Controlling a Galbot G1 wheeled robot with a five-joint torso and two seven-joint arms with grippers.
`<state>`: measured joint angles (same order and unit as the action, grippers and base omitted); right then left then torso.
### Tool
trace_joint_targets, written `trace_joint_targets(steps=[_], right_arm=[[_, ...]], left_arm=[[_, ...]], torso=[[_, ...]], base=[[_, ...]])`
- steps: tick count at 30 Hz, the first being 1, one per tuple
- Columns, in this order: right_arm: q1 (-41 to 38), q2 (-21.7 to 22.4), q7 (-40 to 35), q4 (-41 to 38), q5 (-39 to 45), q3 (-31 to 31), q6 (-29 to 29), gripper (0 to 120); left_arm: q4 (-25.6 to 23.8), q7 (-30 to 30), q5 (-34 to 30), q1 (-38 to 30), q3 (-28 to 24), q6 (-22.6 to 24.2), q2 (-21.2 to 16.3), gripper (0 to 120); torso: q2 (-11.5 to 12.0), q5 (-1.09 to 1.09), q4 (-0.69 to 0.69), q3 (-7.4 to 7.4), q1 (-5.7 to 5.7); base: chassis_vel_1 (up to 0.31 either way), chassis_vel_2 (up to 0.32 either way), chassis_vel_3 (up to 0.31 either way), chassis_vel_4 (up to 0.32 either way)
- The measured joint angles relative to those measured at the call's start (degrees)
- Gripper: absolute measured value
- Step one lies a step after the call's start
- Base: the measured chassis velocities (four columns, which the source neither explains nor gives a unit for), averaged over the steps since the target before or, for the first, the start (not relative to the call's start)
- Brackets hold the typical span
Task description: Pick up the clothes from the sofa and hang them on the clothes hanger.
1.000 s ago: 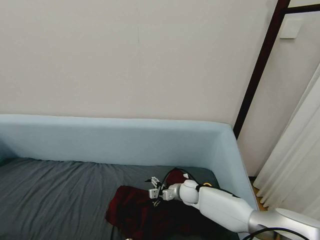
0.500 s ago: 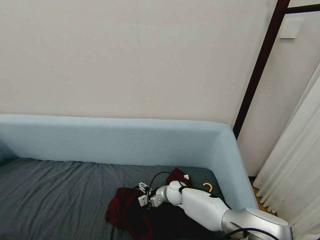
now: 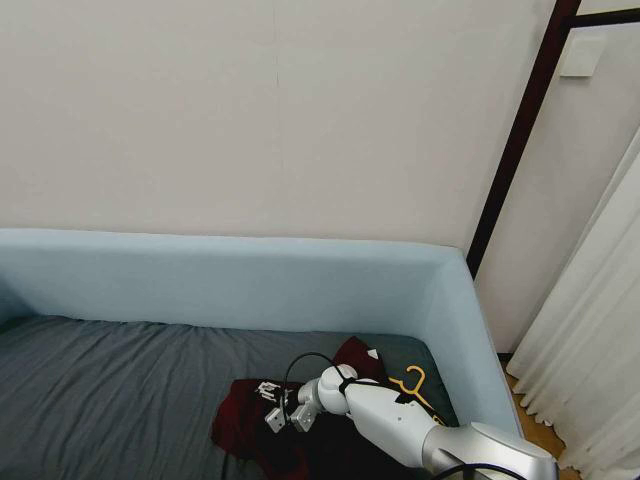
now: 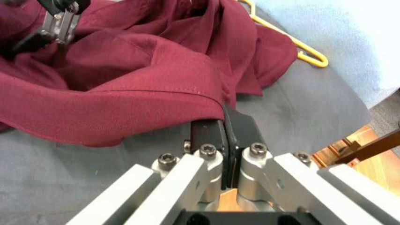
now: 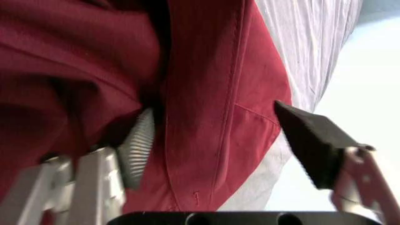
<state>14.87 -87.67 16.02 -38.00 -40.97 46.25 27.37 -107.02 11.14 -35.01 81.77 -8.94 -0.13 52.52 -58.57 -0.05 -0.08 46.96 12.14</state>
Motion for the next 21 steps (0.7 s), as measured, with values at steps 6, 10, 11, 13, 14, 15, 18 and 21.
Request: trace_joint_targets(steps=[6, 10, 11, 13, 14, 15, 18, 21], right_arm=[[-0.3, -0.6, -0.4, 0.8, -0.1, -0.1, 0.3, 47], [-0.4, -0.6, -0.6, 0.9, 0.1, -0.1, 0.4, 35], [-0.4, -0.6, -0.6, 0.9, 0.1, -0.1, 0.5, 30], [-0.4, -0.6, -0.7, 0.9, 0.2, -0.1, 0.5, 22], [-0.4, -0.6, -0.7, 0.9, 0.2, -0.1, 0.5, 22], [-0.4, -0.7, -0.8, 1.1, 0.3, -0.1, 0.6, 15], [-0.2, -1.4, -1.1, 1.5, 0.6, -0.1, 0.6, 2], [-0.2, -1.4, -1.4, 1.2, 0.9, -0.1, 0.5, 0]], left_arm=[[1.2, -0.1, 2.1, 0.3, 0.3, -1.7, 0.2, 0], [1.2, -0.2, 2.2, 0.5, 0.7, -1.9, 0.2, 0], [1.2, -0.2, 2.2, 0.6, 0.9, -1.9, 0.2, 0], [1.2, -0.2, 2.2, 0.6, 1.0, -1.9, 0.2, 0], [1.2, -0.2, 2.2, 0.6, 1.0, -1.9, 0.2, 0], [1.2, -0.2, 2.2, 0.6, 1.3, -1.9, 0.2, 0], [1.7, -0.3, 2.4, 0.6, 1.6, -2.0, 0.4, 0], [1.6, -0.3, 2.5, 0.8, 1.9, -2.0, 0.4, 0]], torso=[[0.0, 0.0, 0.01, 0.0, 0.0], [0.0, 0.0, 0.0, 0.0, 0.0], [0.0, 0.0, 0.01, 0.0, 0.0], [0.0, 0.0, 0.01, 0.0, 0.0], [0.0, 0.0, 0.01, 0.0, 0.0], [0.0, 0.0, 0.0, 0.0, 0.0], [0.0, 0.0, 0.02, 0.0, 0.0], [0.0, 0.0, 0.01, 0.0, 0.0]], base=[[0.0, 0.0, 0.0, 0.0], [0.0, 0.0, 0.0, 0.0], [0.0, 0.0, 0.0, 0.0], [0.0, 0.0, 0.0, 0.0], [0.0, 0.0, 0.0, 0.0], [0.0, 0.0, 0.0, 0.0], [0.0, 0.0, 0.0, 0.0], [0.0, 0.0, 0.0, 0.0]])
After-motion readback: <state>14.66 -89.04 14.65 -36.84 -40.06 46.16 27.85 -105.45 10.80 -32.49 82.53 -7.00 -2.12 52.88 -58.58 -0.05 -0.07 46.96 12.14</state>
